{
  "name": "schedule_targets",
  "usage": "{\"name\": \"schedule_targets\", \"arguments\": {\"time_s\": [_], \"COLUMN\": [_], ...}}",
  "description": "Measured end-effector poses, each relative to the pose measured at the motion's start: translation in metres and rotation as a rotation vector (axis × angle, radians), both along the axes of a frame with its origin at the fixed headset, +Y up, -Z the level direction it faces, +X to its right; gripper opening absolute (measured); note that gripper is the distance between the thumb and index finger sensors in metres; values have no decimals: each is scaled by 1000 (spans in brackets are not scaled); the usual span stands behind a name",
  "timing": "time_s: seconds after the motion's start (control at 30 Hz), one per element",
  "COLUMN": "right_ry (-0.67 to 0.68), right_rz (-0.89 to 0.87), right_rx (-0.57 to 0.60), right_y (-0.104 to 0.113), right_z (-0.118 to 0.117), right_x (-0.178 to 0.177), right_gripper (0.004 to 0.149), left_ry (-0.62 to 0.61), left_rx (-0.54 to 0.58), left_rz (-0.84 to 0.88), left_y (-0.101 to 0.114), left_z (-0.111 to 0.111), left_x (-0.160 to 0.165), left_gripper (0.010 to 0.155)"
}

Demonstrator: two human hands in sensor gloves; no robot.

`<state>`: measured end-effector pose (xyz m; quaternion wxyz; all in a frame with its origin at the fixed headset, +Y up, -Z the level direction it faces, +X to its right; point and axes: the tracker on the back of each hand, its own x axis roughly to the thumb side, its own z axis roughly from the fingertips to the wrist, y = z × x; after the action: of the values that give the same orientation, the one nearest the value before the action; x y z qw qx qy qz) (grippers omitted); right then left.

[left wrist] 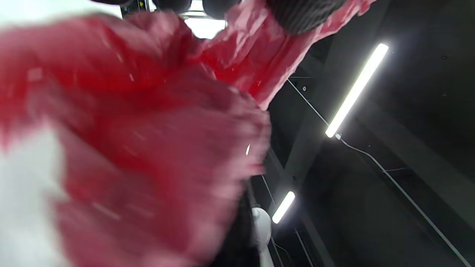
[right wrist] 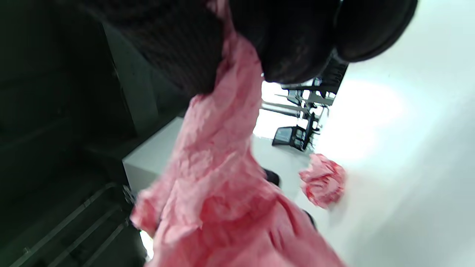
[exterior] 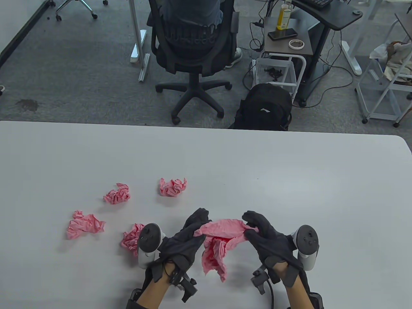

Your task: Flatten crumpled papers and stack

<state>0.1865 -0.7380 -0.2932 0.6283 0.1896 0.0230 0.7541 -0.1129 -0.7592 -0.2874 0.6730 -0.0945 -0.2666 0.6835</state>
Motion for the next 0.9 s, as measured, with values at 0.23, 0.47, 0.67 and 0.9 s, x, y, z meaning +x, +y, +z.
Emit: {"name": "schedule_targets", "arguments": {"time_s": [0.23, 0.47, 0.67, 0.9], "right_ry": [-213, -184, -303, -290], "right_rz": [225, -68, 163, 521], "right_rx": [73, 61, 327, 627], "right_y": [2, 5, 21, 34], "right_z": [3, 3, 15, 31], "right_x": [5, 9, 2, -27], "right_gripper": [38, 36, 39, 43], "left_ry": [44, 193, 354, 165], "left_rx": [21, 8, 249, 349], "left_rz": [-87, -227, -289, -410], "left_y": [0, -2, 24, 33], "left_z": [-1, -2, 8, 14], "left_x": [0, -5, -14, 10], "left_gripper": [48, 48, 71, 89]}}
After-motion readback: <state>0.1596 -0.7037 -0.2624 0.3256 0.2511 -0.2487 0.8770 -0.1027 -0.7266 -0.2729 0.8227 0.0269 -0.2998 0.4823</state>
